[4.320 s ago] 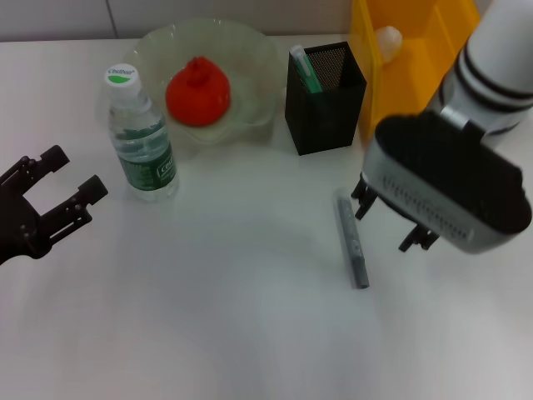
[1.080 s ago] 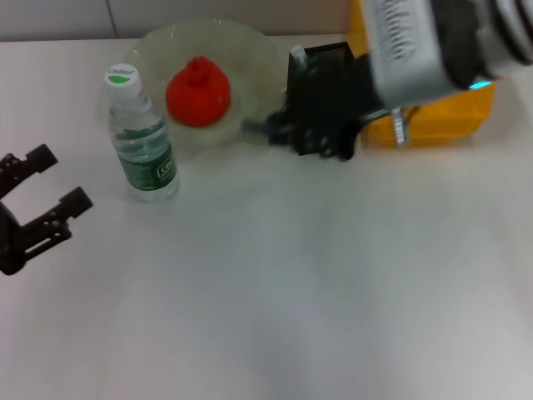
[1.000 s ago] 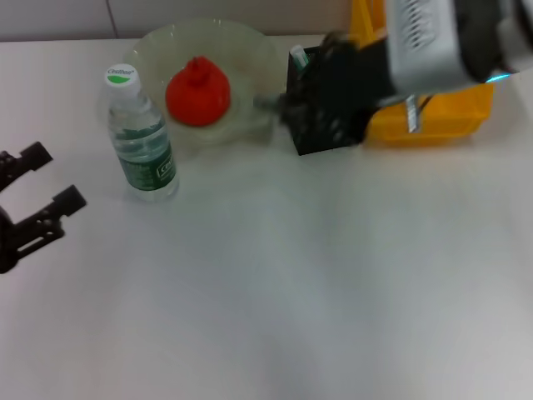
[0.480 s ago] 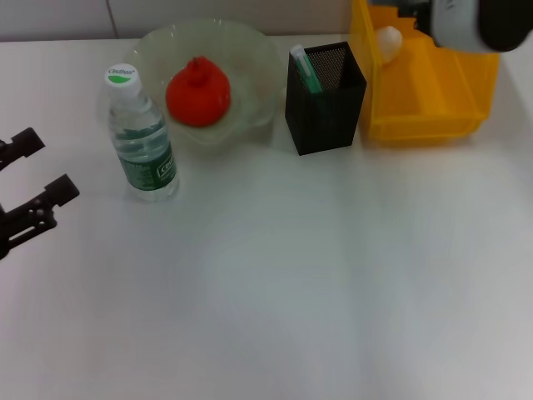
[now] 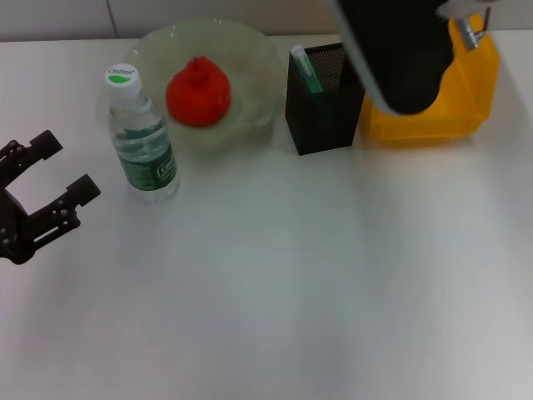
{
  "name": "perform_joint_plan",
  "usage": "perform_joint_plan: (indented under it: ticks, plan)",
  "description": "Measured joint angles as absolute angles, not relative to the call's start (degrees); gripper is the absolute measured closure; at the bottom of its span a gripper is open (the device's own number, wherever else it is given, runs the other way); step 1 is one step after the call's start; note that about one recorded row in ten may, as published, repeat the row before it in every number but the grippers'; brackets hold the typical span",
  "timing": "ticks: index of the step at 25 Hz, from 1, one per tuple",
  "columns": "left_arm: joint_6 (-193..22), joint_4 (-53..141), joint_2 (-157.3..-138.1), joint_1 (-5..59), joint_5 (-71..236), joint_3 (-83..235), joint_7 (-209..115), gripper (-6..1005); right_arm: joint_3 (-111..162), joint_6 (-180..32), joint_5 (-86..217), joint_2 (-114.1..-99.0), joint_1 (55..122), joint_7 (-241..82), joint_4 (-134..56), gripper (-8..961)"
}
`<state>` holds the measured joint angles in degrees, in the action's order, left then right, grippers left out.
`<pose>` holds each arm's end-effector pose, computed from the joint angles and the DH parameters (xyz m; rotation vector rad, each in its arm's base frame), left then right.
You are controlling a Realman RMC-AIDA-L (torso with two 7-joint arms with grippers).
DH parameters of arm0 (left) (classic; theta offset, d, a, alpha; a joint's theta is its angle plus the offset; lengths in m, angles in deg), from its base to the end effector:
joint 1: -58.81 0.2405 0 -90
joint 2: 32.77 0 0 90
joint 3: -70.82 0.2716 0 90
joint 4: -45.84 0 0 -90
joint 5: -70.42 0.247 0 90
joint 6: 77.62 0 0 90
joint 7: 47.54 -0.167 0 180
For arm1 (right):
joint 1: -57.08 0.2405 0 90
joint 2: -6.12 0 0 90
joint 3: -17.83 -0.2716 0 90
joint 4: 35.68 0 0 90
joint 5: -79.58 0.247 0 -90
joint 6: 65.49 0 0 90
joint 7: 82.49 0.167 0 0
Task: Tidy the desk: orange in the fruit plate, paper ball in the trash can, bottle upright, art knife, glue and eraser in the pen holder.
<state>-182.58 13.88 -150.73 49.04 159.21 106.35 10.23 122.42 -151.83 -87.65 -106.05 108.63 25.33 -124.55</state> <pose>-0.3506 0.2589 0.0298 -2.2541 -0.4365 -1.1407 0.0440 0.4364 -0.0176 -2.2614 -0.9912 -1.1413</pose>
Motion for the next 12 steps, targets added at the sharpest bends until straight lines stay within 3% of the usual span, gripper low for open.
perform_joint_plan:
  ticks: [5, 10, 12]
  plan:
    - [-182.5, 16.7, -151.12, 49.2, 159.1, 105.9, 8.4, 187, 129.6, -147.0, -87.8, -104.56, 114.2, 23.1, -113.9, 810]
    - [-182.6, 20.2, -151.11, 49.5, 159.0, 105.4, 5.8, 186, 134.1, -142.6, -87.8, -104.54, 118.4, 21.7, -106.5, 810]
    - [-182.7, 20.6, -151.12, 49.9, 158.9, 105.3, 5.5, 186, 137.0, -140.0, -87.8, -105.34, 121.3, 21.4, -101.5, 810]
